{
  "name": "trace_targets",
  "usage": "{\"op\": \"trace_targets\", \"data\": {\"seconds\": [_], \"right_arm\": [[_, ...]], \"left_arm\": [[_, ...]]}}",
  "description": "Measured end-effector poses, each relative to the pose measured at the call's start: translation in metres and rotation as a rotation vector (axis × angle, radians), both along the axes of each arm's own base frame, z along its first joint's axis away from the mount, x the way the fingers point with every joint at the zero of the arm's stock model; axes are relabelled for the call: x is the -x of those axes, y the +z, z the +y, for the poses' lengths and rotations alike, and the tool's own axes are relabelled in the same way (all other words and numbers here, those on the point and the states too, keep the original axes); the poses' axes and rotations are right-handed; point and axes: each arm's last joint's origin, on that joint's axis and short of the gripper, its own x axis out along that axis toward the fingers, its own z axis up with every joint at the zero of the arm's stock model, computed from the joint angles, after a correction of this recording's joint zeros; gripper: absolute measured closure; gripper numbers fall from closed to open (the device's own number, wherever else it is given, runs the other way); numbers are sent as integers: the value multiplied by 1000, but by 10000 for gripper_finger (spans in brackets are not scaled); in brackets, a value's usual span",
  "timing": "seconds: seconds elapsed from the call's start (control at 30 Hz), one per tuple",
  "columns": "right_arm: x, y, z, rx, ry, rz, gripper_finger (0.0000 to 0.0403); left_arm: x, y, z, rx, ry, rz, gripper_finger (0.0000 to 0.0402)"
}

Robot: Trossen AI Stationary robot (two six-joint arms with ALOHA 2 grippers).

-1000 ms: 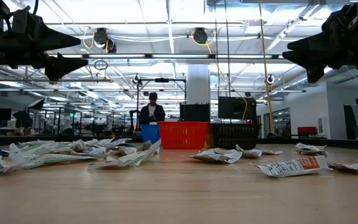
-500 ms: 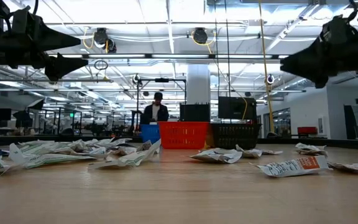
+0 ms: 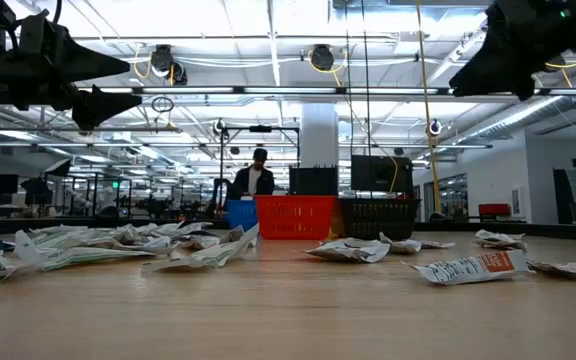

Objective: Pick & Place First Aid Supplies
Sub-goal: Put the ointment pack into the yellow bin

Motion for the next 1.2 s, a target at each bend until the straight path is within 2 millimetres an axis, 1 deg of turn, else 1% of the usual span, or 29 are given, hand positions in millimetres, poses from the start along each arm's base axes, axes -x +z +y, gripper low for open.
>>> {"op": "trace_targets", "data": {"seconds": [0.07, 0.2, 0.37, 0.43, 0.63, 0.73, 1.0, 1.2], "right_arm": [[-6, 13, 1, -65, 21, 41, 273], [-19, 31, 5, -208, 81, 144, 273], [-32, 49, 9, -397, 105, 282, 273], [-35, 54, 11, -450, 97, 362, 273], [-42, 62, 13, -560, 52, 561, 273], [-45, 64, 14, -610, 40, 622, 273], [-43, 61, 15, -669, -19, 720, 273], [-40, 60, 15, -685, -49, 736, 273]], "left_arm": [[0, 0, 0, 0, 0, 0, 11], [0, 0, 0, 0, 0, 0, 11], [0, 0, 0, 0, 0, 0, 11], [0, 0, 0, 0, 0, 0, 11], [0, 0, 0, 0, 0, 0, 11], [0, 0, 0, 0, 0, 0, 11], [0, 0, 0, 0, 0, 0, 11], [0, 0, 0, 0, 0, 0, 11]]}}
